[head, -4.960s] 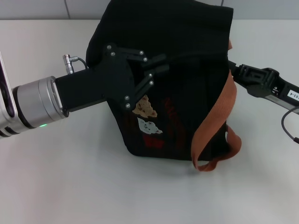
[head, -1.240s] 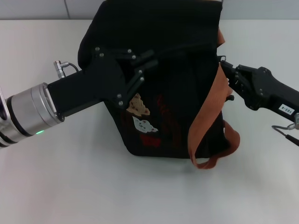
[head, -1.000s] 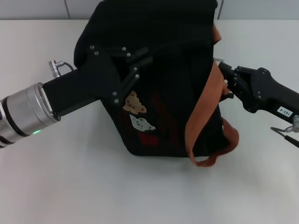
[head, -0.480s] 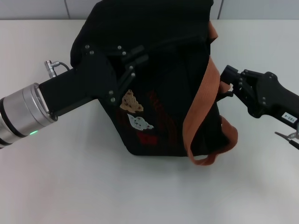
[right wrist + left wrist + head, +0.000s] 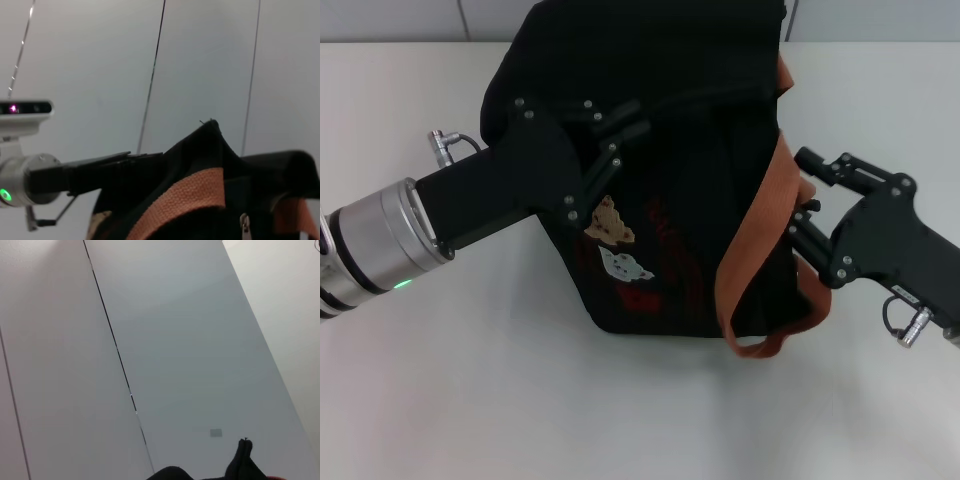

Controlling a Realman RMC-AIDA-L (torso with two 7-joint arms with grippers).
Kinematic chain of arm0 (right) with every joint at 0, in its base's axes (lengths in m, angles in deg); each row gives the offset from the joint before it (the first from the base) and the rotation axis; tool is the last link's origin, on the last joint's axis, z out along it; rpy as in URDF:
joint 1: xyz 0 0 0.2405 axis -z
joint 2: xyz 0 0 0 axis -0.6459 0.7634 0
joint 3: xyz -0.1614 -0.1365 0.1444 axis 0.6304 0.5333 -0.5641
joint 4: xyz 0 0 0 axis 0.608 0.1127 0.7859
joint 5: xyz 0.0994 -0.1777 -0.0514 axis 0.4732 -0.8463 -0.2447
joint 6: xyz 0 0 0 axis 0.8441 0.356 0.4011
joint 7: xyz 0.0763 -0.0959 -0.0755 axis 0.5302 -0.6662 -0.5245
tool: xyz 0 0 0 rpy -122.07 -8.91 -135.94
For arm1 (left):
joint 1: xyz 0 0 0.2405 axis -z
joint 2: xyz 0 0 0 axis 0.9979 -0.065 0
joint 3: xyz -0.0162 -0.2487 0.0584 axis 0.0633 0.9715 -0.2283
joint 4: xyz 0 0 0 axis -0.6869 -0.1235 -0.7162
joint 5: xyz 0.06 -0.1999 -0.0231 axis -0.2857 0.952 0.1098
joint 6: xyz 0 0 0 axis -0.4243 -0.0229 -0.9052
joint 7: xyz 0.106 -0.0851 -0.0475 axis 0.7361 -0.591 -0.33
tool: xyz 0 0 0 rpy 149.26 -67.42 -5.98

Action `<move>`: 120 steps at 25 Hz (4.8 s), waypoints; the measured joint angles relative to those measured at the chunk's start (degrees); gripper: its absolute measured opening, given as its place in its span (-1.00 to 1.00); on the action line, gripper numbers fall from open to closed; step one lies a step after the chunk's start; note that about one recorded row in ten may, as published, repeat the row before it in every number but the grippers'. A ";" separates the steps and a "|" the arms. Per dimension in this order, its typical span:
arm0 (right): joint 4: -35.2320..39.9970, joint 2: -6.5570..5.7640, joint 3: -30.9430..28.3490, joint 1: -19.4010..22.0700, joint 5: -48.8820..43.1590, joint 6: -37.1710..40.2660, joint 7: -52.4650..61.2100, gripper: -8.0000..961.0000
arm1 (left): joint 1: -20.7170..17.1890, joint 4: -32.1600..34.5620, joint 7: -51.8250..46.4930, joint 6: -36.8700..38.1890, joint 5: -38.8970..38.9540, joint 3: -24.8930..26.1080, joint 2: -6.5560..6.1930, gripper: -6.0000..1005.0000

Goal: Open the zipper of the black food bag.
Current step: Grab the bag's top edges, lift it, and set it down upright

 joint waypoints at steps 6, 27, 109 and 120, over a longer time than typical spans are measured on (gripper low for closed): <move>-3.41 0.03 -5.98 1.94 0.05 0.00 -11.64 -0.14 | 0.80 -1.45 -0.03 -0.20 0.00 0.03 0.03 -0.82; -12.26 0.21 -9.50 1.42 0.14 -6.75 -38.56 -0.11 | 2.22 -4.70 -0.66 0.24 0.11 -0.77 0.03 -0.82; -17.62 0.30 -15.51 -1.31 -0.70 -9.70 -46.91 -0.79 | 3.06 -7.63 -0.22 1.56 -0.10 -1.20 0.03 -0.82; -17.61 0.30 -15.52 -1.31 -1.38 -10.90 -46.90 -0.77 | 3.09 -7.83 -0.16 1.53 -0.25 -1.20 0.03 -0.82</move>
